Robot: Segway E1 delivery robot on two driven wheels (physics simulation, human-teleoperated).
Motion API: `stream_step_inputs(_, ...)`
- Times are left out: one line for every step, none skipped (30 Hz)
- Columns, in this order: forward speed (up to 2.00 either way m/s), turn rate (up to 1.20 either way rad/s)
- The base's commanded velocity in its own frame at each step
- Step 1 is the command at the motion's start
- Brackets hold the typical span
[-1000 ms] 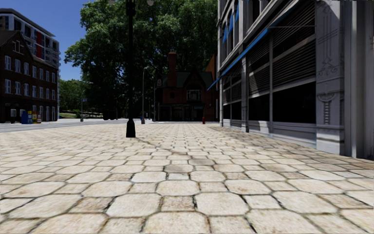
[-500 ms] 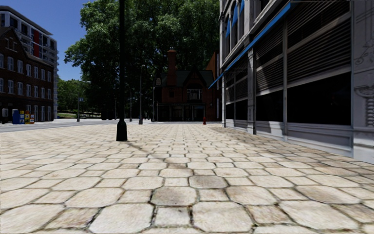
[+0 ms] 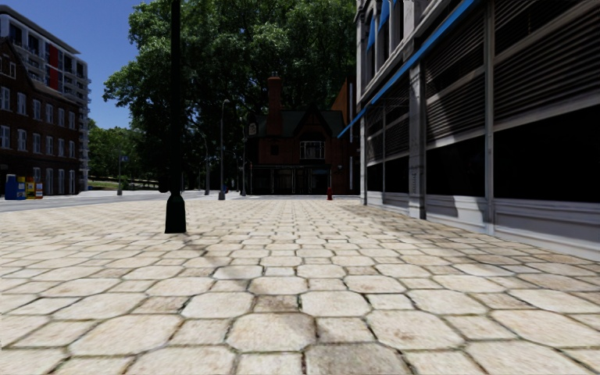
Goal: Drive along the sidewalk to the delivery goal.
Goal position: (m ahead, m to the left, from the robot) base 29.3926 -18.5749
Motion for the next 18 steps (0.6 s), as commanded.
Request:
stream_step_inputs(2.00, 0.00)
stream_step_inputs(2.00, 0.00)
stream_step_inputs(2.00, 0.00)
stream_step_inputs(2.00, 0.00)
stream_step_inputs(2.00, 0.00)
stream_step_inputs(2.00, 0.00)
stream_step_inputs(2.00, 0.00)
stream_step_inputs(2.00, 0.00)
stream_step_inputs(2.00, 0.00)
stream_step_inputs(2.00, 0.00)
stream_step_inputs(2.00, 0.00)
stream_step_inputs(2.00, 0.00)
stream_step_inputs(2.00, 0.00)
stream_step_inputs(2.00, 0.00)
stream_step_inputs(2.00, 0.00)
stream_step_inputs(2.00, 0.00)
stream_step_inputs(2.00, 0.00)
stream_step_inputs(2.00, 0.00)
